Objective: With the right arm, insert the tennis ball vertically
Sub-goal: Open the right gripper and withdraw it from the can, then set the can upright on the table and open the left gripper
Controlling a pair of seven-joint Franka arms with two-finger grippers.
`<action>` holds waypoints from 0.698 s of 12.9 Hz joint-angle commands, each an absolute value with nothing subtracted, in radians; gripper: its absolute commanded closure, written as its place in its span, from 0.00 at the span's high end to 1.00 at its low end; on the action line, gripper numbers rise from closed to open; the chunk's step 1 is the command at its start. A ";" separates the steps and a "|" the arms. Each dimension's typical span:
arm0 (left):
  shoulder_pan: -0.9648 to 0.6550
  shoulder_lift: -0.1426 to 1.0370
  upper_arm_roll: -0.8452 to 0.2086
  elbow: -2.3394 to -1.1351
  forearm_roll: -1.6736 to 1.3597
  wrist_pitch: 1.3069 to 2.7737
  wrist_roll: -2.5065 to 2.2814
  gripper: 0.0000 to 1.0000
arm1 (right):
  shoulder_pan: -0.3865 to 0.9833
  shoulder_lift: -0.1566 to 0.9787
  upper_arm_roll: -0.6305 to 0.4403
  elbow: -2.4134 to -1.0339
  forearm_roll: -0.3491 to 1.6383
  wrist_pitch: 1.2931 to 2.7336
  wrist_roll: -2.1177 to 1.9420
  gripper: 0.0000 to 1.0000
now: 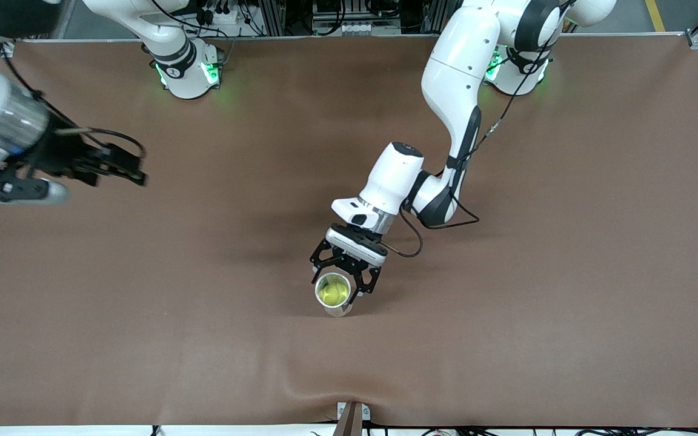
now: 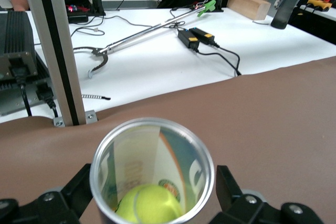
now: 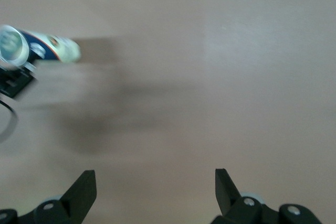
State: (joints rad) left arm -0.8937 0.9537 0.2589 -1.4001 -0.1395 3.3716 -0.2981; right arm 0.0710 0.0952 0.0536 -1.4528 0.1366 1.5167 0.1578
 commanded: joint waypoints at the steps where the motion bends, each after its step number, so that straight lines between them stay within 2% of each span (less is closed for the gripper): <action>1: -0.920 0.898 0.271 -1.446 -0.158 3.370 -0.299 1.00 | 0.025 -0.021 0.041 -1.592 0.069 1.508 0.037 1.00; 4: -0.922 0.769 0.273 -1.505 -0.155 3.282 -0.295 1.00 | -0.011 -0.051 0.038 -1.612 0.066 1.505 -0.061 1.00; 9: -0.917 0.522 0.327 -1.508 -0.069 2.782 -0.290 1.00 | -0.014 -0.051 0.012 -1.618 0.028 1.523 -0.113 1.00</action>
State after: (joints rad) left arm -0.9065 0.6374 0.2915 -1.4355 -0.1168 2.9226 -0.2931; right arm 0.0003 -0.0235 0.0150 -1.5797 0.0534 1.5029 -0.0673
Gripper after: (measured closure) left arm 0.000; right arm 0.000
